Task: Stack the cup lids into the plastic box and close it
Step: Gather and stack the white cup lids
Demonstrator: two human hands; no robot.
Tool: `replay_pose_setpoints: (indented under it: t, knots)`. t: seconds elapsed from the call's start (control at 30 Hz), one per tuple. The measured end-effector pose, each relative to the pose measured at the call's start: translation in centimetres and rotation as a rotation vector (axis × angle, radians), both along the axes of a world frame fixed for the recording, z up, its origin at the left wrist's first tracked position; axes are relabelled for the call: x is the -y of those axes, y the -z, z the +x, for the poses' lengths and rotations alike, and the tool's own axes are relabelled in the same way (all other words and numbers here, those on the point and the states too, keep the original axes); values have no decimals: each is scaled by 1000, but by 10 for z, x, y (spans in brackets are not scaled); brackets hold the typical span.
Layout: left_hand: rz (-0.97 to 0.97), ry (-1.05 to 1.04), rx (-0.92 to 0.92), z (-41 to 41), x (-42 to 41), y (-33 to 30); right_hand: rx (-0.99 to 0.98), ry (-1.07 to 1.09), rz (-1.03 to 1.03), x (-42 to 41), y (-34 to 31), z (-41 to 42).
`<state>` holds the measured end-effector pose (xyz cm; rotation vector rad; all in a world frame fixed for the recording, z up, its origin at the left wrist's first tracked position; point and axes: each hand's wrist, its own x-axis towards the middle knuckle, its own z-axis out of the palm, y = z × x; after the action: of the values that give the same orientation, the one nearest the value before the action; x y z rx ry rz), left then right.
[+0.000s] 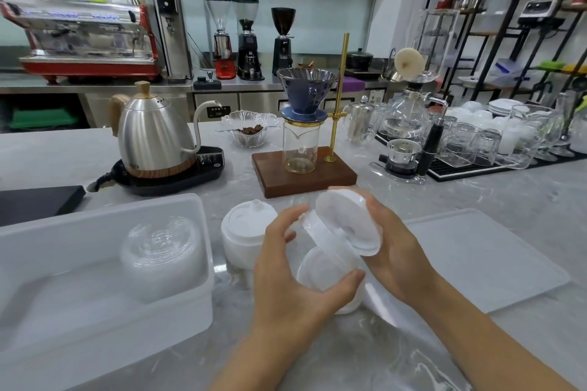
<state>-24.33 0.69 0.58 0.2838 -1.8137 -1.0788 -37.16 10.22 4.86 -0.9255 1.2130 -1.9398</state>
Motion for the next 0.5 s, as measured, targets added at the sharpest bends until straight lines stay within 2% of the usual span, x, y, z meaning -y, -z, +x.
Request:
replay_pose_setpoints:
  t: [0.3, 0.5]
  knots:
    - [114, 83, -53, -3, -3, 5, -116, 13, 74, 6, 12, 13]
    - [116, 59, -38, -2, -2, 6, -95, -40, 84, 10, 15, 20]
